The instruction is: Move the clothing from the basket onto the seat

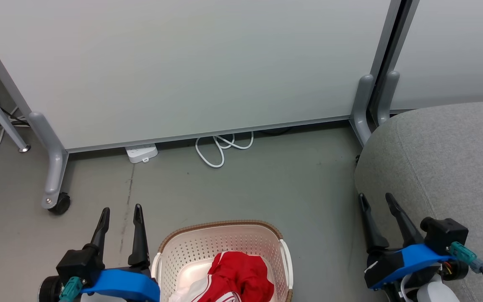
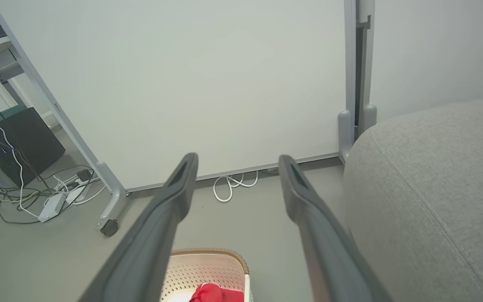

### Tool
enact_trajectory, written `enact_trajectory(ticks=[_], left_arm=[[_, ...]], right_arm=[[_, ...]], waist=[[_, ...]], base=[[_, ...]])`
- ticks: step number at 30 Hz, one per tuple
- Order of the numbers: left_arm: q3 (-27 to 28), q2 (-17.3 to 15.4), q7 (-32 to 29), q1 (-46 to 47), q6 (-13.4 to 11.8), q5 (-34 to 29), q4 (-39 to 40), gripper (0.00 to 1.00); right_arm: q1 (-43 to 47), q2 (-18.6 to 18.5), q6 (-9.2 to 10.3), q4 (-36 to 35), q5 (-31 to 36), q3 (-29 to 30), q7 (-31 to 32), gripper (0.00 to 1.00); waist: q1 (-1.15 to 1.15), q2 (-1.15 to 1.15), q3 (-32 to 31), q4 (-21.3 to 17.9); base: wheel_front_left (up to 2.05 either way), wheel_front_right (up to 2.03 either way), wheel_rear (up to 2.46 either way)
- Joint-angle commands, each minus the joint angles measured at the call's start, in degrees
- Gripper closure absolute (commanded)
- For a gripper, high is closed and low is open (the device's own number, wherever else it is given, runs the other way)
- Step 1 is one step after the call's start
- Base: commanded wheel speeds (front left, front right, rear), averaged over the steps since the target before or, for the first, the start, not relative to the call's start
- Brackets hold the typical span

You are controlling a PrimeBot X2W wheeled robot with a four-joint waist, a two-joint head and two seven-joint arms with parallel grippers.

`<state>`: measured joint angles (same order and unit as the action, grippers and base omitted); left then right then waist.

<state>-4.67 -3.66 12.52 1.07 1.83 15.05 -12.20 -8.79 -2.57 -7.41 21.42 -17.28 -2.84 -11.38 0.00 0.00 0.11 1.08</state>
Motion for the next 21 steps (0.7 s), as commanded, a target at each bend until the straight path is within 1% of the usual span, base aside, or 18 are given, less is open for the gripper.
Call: enact_trajectory(ticks=[1, 21], left_arm=[[-0.25, -0.09, 0.43, -0.19, 0.02, -1.21, 0.5, 0.0], [-0.75, 0.35, 2.54, -0.5, -0.01, -9.51, 0.47, 0.0]], right_arm=[[-1.01, -0.42, -0.11, -0.01, 1.06, -0.12, -0.51, 0.0], [-1.53, -0.49, -0.13, 0.17, 9.8, -0.84, -2.05, 0.0]], waist=[[0.0, 0.0, 0.03, 0.0], [0.0, 0.0, 0.34, 0.19]], base=[[0.0, 0.0, 0.0], [0.0, 0.0, 0.0]])
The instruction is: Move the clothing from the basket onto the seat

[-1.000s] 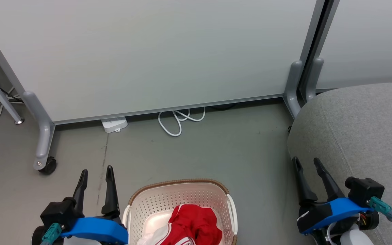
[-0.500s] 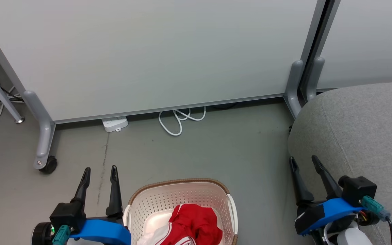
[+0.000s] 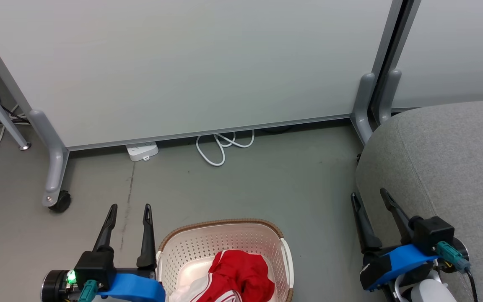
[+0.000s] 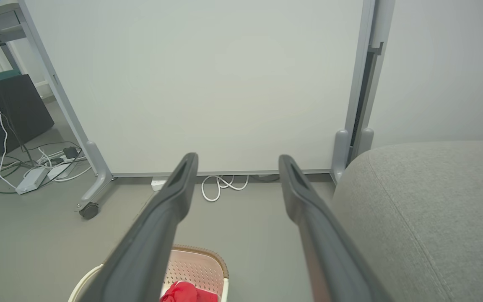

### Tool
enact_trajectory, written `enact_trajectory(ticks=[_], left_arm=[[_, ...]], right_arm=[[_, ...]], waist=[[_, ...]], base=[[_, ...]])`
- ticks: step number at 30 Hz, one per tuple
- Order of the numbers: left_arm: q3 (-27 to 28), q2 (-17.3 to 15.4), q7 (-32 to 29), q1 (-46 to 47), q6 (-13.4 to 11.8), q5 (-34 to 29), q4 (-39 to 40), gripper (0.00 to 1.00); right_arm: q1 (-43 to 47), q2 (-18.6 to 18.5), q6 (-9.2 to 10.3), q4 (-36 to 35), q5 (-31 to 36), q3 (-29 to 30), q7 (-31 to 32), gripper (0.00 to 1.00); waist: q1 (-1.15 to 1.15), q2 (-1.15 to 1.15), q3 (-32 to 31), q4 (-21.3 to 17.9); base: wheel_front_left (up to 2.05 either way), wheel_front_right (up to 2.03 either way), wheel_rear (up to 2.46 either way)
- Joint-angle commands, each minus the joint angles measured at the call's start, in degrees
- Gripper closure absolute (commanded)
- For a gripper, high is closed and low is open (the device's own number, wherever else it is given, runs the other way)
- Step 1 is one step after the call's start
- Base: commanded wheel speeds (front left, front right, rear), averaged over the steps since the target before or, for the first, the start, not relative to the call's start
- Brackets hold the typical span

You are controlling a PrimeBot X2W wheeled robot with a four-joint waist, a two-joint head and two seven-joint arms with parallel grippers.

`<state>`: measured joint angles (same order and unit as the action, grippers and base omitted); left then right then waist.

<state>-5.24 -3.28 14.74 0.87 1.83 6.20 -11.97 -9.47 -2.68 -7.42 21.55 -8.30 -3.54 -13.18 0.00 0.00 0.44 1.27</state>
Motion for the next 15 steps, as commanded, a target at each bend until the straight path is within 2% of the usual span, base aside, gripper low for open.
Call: enact_trajectory(ticks=[1, 15], left_arm=[[-0.2, -0.01, 0.45, -0.28, -0.03, -1.03, 0.23, 0.0], [0.43, 0.23, 0.53, -0.31, 0.23, -0.08, -0.46, 0.0]], right_arm=[[-0.86, -0.37, -0.12, 0.09, 1.17, -0.18, -0.42, 0.0], [-0.91, -0.37, -0.08, 0.16, 0.88, -0.43, -0.6, 0.0]], waist=[[0.0, 0.0, 0.05, 0.01], [0.0, 0.0, 0.27, -0.04]], base=[[0.0, 0.0, 0.0], [0.0, 0.0, 0.0]])
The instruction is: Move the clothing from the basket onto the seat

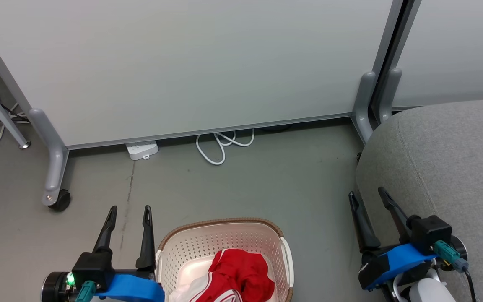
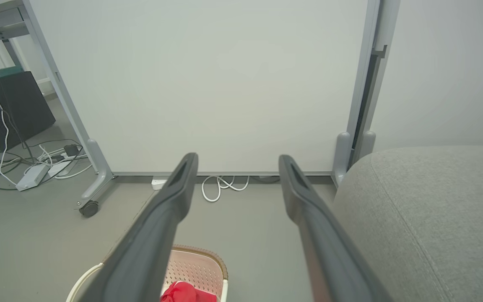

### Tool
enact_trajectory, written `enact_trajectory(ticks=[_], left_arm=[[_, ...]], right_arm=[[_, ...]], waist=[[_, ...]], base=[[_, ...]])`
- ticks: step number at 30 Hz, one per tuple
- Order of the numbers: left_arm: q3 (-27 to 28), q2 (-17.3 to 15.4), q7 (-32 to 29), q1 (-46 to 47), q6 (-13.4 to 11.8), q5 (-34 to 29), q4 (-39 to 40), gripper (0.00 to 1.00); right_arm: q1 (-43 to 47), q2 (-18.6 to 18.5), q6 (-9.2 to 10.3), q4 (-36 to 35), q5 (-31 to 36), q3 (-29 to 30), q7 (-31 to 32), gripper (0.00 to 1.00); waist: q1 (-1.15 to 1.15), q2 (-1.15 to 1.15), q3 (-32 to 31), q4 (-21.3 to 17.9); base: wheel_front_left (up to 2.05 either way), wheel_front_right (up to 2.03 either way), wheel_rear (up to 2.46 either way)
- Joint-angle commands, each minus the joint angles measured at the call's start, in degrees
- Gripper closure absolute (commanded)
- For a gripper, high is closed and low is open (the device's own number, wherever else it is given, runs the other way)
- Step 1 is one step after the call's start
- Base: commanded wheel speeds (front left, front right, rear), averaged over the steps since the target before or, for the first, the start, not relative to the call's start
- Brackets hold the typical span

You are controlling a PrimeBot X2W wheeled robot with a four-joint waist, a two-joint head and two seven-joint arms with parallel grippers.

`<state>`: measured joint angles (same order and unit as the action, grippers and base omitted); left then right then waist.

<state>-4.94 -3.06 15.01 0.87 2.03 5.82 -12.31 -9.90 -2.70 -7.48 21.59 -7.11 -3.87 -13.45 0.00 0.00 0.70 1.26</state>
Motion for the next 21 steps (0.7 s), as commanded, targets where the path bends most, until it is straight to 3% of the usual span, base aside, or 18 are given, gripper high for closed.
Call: enact_trajectory(ticks=[1, 9, 14, 21], left_arm=[[0.22, 0.02, 0.26, -0.5, 0.15, 0.73, -0.48, 0.0], [-1.28, 0.11, -1.54, 2.78, 2.67, 4.94, -10.77, 0.0], [-4.49, -1.37, -6.34, 9.58, 4.61, 5.72, -19.34, 0.0], [-9.03, -3.86, -10.37, 20.6, 5.47, 6.92, -29.94, 0.0]], right_arm=[[-0.51, -0.35, -0.03, 0.13, -0.36, -0.21, -0.34, 0.0], [-3.03, -0.33, -0.03, -1.95, -0.48, -2.22, -0.05, 0.0], [-6.41, -0.32, -0.03, -4.39, 0.14, -3.04, 0.07, 0.0], [-11.61, -0.24, -0.03, -8.23, 0.24, -4.61, -0.27, 0.0]], waist=[[0.0, 0.0, 0.05, -0.12], [0.0, 0.0, 5.17, -3.42], [0.0, 0.0, 13.83, -6.3], [0.0, 0.0, 28.24, -10.37]], base=[[0.0, 0.0, 0.0], [0.0, 0.0, 0.0], [0.0, 0.0, 0.0], [0.0, 0.0, 0.0]])
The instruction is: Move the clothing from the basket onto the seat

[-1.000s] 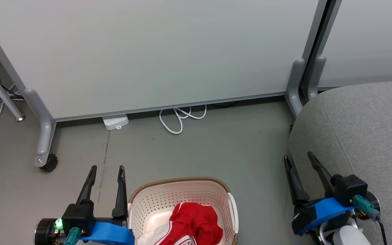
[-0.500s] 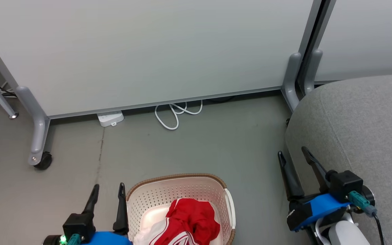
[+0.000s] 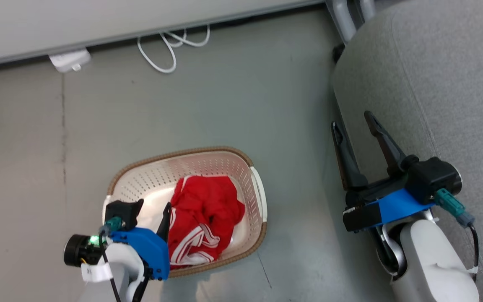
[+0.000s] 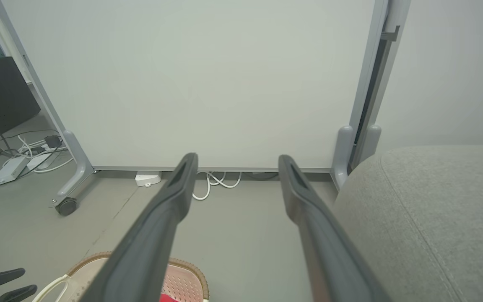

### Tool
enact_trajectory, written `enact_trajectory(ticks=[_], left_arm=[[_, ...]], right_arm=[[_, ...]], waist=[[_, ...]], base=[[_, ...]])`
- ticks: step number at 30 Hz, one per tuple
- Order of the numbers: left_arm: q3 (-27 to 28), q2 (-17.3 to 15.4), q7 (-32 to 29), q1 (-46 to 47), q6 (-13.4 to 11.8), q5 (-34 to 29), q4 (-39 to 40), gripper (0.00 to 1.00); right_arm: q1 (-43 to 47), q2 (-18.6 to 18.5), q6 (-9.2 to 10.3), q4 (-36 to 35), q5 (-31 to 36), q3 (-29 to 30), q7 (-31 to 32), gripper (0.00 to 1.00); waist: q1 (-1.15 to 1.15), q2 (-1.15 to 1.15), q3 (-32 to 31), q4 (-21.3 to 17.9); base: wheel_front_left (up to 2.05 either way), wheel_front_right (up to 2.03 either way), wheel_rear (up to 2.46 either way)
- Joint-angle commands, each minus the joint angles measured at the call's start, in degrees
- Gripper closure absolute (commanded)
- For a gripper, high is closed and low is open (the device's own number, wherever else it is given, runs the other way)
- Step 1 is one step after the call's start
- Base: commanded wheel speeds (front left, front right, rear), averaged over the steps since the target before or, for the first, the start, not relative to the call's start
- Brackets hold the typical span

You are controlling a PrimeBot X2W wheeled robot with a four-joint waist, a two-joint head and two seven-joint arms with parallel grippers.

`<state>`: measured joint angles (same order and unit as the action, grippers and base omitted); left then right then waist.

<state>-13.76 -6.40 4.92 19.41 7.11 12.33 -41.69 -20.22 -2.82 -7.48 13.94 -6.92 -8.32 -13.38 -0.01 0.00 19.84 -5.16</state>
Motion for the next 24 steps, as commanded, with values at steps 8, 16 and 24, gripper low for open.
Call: enact_trajectory(ticks=[8, 16, 24], left_arm=[[-6.48, -2.79, -4.64, 12.77, 0.28, 4.28, -9.17, 0.0], [-10.79, -5.51, -8.36, 19.58, 0.3, 5.14, -15.22, 0.0], [-12.37, -6.11, -10.61, 23.87, -0.18, 4.21, -21.77, 0.6]], right_arm=[[-5.74, -0.09, -0.03, -5.38, -1.22, -2.06, -1.01, 0.0], [-7.12, -0.09, -0.03, -6.37, -2.79, -4.09, -1.62, 0.0], [-7.65, -0.1, -0.03, -6.92, -3.36, -4.75, -1.87, 0.0]], waist=[[0.01, 0.0, 22.53, -6.99], [0.01, 0.0, 28.7, -7.98], [0.01, 0.0, 31.19, -8.35]], base=[[0.0, 0.0, 0.0], [0.0, 0.0, 0.0], [0.0, 0.0, 0.0]])
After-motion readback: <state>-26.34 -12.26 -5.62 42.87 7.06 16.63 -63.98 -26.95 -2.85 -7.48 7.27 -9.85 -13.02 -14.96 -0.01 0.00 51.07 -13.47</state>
